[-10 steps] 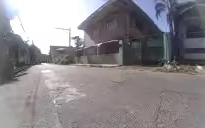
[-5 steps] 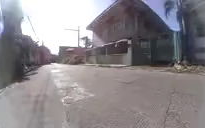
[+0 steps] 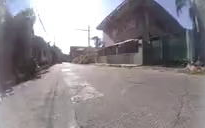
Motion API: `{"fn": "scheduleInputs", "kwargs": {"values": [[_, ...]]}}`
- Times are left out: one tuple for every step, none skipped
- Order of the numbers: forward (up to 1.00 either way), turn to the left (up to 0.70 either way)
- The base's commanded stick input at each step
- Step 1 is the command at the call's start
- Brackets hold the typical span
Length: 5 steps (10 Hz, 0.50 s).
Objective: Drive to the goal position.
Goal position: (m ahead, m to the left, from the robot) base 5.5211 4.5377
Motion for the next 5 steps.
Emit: {"fn": "scheduleInputs", "kwargs": {"values": [[0.00, 0.63], [0.00, 0.44], [0.00, 0.25], [0.00, 0.05], [0.00, 0.00]]}}
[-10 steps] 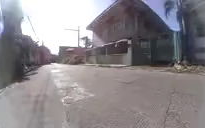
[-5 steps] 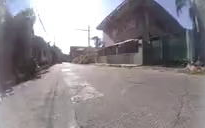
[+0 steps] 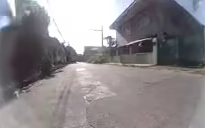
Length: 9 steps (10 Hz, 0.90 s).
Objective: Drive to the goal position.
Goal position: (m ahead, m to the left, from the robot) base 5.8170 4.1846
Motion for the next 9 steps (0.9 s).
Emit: {"fn": "scheduleInputs", "kwargs": {"values": [[0.00, 0.00], [0.00, 0.00], [0.00, 0.00], [0.00, 0.00], [0.00, 0.00], [0.00, 0.00], [0.00, 0.00], [0.00, 0.00], [0.26, 0.00]]}}
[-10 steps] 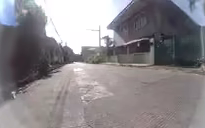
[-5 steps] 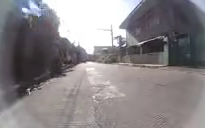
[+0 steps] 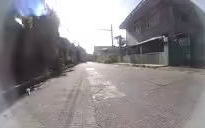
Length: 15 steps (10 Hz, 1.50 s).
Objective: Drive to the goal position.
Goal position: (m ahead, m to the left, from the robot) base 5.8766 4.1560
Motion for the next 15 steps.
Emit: {"fn": "scheduleInputs", "kwargs": {"values": [[0.51, 0.00], [0.60, 0.00], [0.68, 0.00], [0.70, 0.00], [0.70, 0.00], [0.70, 0.00], [0.70, 0.00], [0.70, 0.00], [0.70, 0.00], [0.70, 0.13], [0.70, 0.29], [0.70, 0.35], [0.70, 0.35], [0.70, 0.35], [0.70, 0.35]]}}
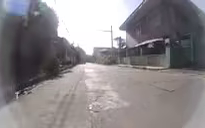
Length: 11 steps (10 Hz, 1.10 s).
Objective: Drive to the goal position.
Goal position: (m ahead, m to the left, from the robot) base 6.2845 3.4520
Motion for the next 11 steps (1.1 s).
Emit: {"fn": "scheduleInputs", "kwargs": {"values": [[0.70, 0.35], [0.70, 0.35], [0.70, 0.35], [0.70, 0.35], [0.70, 0.35], [0.70, 0.33], [0.70, 0.22], [0.70, 0.10], [0.70, 0.03], [0.70, 0.00], [0.68, 0.00]]}}
